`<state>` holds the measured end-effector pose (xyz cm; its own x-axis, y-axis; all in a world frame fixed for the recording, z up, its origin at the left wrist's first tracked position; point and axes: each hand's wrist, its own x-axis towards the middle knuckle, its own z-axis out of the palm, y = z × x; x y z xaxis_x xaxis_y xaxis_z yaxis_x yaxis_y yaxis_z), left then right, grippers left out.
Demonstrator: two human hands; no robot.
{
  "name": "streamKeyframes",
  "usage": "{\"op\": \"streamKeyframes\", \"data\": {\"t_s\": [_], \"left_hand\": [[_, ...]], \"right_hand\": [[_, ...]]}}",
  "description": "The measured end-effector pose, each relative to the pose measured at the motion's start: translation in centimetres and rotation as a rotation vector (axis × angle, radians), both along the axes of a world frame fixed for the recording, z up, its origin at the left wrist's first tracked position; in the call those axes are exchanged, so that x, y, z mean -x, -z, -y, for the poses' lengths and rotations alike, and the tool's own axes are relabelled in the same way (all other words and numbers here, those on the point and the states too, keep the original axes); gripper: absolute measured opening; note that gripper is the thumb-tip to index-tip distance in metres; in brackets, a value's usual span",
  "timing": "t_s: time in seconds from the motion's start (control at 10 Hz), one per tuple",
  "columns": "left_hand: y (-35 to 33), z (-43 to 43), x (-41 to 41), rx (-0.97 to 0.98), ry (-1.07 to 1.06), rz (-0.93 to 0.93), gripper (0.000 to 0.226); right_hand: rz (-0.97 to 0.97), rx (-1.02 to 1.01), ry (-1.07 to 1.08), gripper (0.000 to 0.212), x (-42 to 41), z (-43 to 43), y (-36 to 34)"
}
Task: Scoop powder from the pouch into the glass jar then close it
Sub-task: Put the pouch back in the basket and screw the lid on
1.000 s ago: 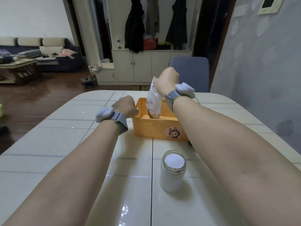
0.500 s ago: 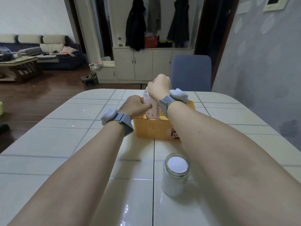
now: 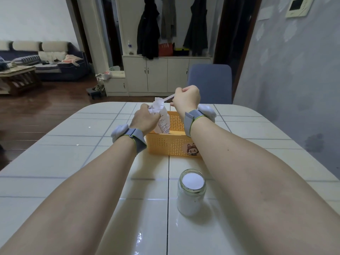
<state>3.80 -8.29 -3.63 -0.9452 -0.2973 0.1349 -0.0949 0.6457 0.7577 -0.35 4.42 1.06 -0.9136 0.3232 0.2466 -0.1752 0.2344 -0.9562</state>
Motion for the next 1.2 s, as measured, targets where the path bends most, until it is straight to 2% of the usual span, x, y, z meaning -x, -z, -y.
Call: {"op": "streamKeyframes", "data": {"t_s": [0.1,0.2,0.3,0.4,0.5,0.6,0.7,0.8,0.9,1.0,1.1,1.2], "left_hand": [[0.0,-0.1,-0.2,0.045,0.021,0.009,0.050],[-0.1,0.0,-0.3,0.059,0.051,0.021,0.062],[-0.2,0.1,-0.2,0.014,0.070,0.024,0.083],[-0.2,0.0,-0.3,-0.056,0.037,0.014,0.078],[0.1,0.6,-0.2,-0.050,-0.014,-0.021,0.055],[0.2,1.0,-0.1,-0.041,-0.069,-0.037,0.042],[0.4,1.1,0.1,0.018,-0.123,-0.055,0.034],[0.5,1.0,0.2,0.018,-0.149,-0.054,0.036],[0.6,1.0,0.1,0.018,-0.132,-0.057,0.037],[0.6,1.2,-0.1,0.025,-0.132,-0.084,0.038],[0.5,1.4,0.1,0.058,-0.135,-0.098,0.041],[0.5,1.3,0.2,0.144,-0.132,-0.110,0.050]], "right_hand": [[-0.010,0.090,-0.060,0.028,-1.4,-0.7,-0.3],[-0.085,0.034,-0.131,0.021,-2.0,-0.2,-1.0],[-0.211,-0.174,-0.160,0.020,-2.6,1.2,-1.2],[-0.298,-0.246,-0.142,0.018,-2.7,1.8,-0.8],[-0.216,-0.020,-0.025,0.020,-1.7,1.3,-0.9],[-0.079,0.139,0.073,0.024,0.2,-0.5,0.0],[0.030,0.100,0.087,0.018,-0.1,-2.0,0.6],[0.166,0.026,0.000,0.010,-0.7,-2.7,1.6],[0.369,-0.097,-0.208,0.007,-1.9,-3.4,2.3],[0.495,-0.399,-0.306,0.017,-1.9,-4.1,2.9],[0.509,-0.621,-0.322,0.031,-1.8,-4.1,3.2],[0.482,-0.776,-0.296,0.021,-2.3,-3.5,3.0]]}}
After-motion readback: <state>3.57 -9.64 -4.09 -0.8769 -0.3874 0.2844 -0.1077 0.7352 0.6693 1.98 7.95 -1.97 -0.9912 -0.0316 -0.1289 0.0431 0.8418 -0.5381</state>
